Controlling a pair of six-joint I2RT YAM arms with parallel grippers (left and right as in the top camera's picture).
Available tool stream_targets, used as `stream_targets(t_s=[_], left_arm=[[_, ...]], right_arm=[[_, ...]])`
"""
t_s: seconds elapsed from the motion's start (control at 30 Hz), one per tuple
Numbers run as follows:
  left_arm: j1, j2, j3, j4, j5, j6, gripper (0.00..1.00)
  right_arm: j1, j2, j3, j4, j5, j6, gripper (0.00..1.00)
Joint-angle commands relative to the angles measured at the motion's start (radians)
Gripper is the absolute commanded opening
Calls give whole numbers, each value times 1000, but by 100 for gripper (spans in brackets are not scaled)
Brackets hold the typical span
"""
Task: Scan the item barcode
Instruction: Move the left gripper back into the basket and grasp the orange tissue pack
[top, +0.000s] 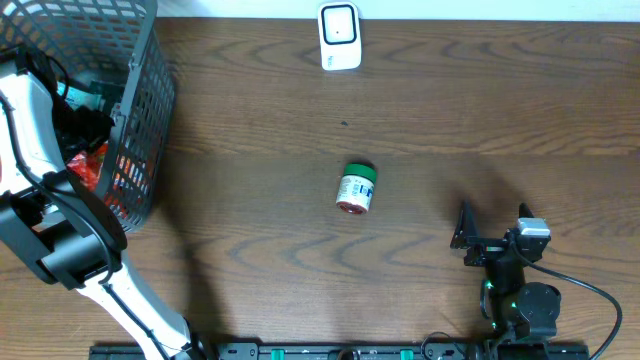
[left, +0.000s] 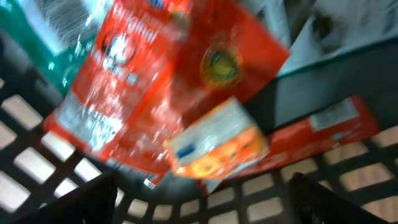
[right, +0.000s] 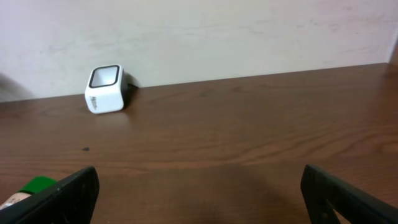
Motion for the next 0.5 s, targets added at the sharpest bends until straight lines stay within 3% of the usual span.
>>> stream_targets(t_s=[0.0, 0.2, 0.47], left_arm=[[2, -10, -4, 45, 18, -1, 88], [9, -54, 7, 111, 21, 29, 88], [51, -240, 21, 153, 20, 29, 91]], right_arm=[[-6, -4, -1, -3, 10, -7, 99], [-6, -4, -1, -3, 10, -7, 99], [-6, -4, -1, -3, 10, -7, 99]])
